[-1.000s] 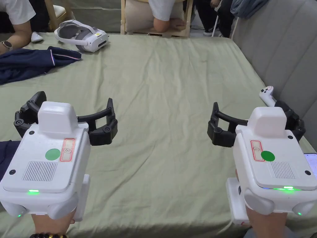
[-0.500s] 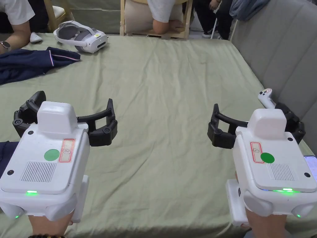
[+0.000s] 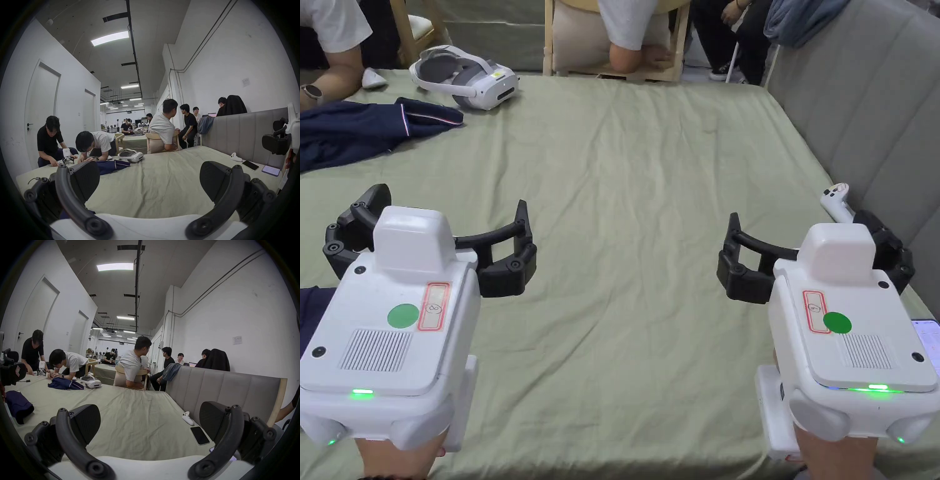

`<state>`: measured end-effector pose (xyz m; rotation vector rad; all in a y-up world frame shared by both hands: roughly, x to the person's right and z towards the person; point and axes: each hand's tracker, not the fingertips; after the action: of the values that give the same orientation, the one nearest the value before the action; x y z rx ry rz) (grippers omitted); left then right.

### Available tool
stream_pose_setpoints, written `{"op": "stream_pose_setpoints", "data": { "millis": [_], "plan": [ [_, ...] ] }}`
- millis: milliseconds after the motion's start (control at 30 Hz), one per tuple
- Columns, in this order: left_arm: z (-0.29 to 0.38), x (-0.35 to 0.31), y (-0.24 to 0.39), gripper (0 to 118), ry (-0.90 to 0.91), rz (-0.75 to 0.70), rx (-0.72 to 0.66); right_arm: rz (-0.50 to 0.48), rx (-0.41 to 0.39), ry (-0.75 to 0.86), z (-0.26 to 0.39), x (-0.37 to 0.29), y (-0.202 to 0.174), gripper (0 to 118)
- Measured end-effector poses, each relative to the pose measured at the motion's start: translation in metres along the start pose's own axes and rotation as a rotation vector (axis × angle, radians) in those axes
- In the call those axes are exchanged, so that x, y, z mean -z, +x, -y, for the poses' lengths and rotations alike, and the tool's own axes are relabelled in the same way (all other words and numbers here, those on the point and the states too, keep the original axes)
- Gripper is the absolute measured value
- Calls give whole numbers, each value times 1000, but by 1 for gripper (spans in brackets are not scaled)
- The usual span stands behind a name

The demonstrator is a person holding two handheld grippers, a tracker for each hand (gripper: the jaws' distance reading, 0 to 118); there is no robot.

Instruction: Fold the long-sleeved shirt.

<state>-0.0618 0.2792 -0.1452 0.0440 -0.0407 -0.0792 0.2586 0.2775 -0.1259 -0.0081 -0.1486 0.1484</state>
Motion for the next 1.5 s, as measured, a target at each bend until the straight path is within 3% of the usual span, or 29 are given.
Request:
{"op": "stream_pose_setpoints", "data": {
  "millis": [1500],
  "plan": [
    [1,-6,-4,111,2,-13,-1,9,-4,5,1,-7,-4,118]
  ]
}}
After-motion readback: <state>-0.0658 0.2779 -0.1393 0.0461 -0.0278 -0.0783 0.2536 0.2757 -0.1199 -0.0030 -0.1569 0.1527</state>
